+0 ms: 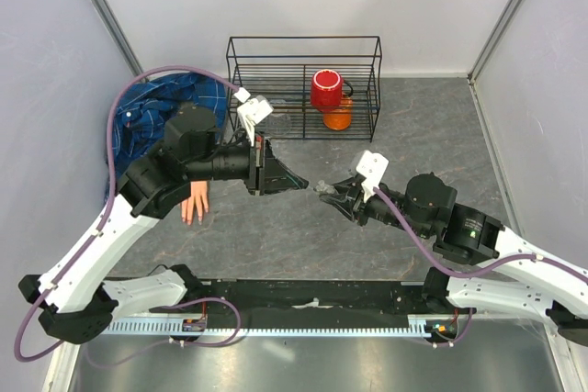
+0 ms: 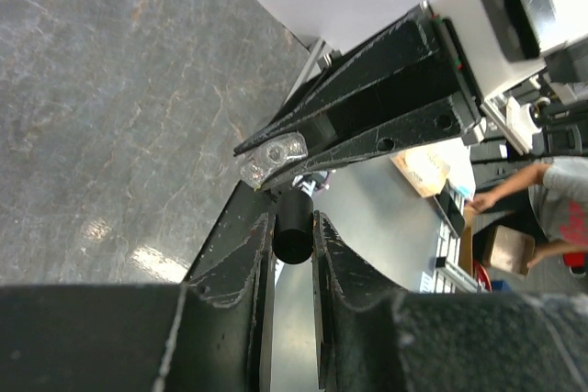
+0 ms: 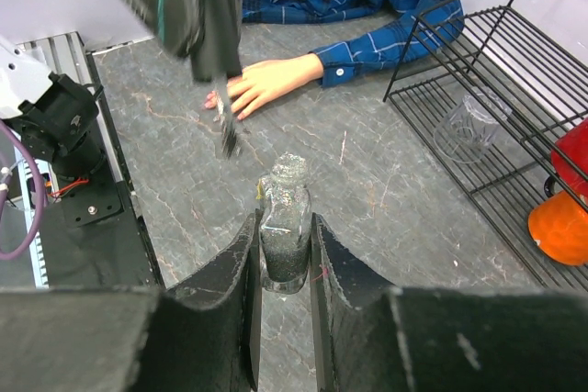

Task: Paint the nails

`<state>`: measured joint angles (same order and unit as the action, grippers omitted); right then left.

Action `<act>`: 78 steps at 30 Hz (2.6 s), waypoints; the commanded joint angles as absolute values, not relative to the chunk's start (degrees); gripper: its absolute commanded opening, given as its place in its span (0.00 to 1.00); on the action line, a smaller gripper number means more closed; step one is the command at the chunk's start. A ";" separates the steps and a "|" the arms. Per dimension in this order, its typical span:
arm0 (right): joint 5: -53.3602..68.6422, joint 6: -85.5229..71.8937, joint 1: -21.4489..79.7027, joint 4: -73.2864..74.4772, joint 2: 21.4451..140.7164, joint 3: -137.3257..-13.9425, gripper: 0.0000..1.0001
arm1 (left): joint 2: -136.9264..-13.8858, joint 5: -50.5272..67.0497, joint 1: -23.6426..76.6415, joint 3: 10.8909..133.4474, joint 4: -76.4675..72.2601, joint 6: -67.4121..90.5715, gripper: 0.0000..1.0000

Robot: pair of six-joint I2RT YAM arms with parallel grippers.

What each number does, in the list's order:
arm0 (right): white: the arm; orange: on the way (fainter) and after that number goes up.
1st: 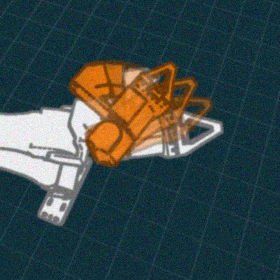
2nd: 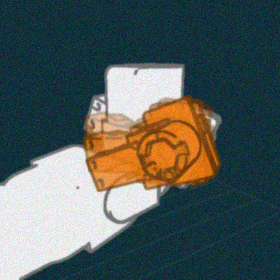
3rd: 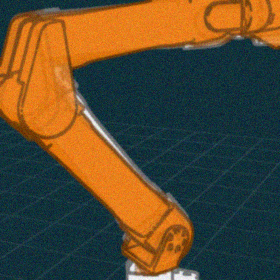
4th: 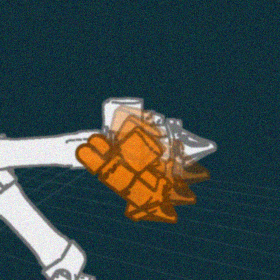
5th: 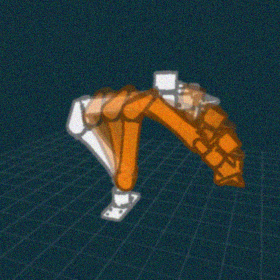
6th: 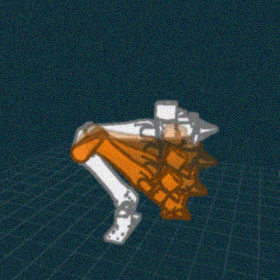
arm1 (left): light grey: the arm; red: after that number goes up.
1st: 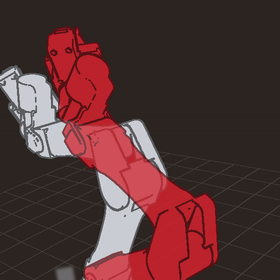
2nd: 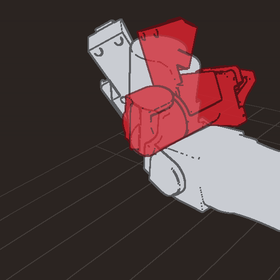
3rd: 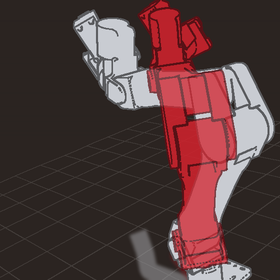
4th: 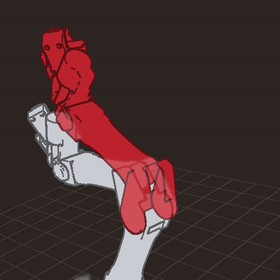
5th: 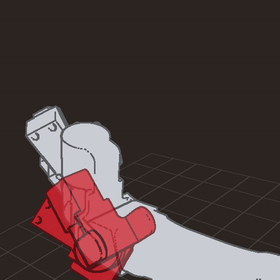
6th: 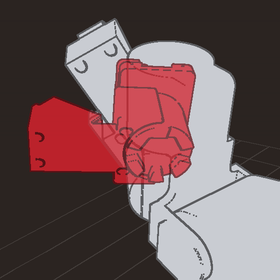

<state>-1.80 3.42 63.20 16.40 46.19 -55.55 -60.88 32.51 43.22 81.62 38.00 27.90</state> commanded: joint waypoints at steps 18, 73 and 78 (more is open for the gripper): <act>-0.26 4.31 63.11 14.59 46.23 -56.07 0.00 | -62.66 27.60 45.17 85.52 39.38 24.52 0.02; 1.84 3.87 63.11 14.15 47.02 -55.81 0.00 | -63.90 30.94 45.35 83.41 38.14 24.09 0.02; 2.20 3.87 63.11 14.24 47.28 -55.81 0.00 | -65.04 31.03 45.44 85.34 39.81 22.85 0.02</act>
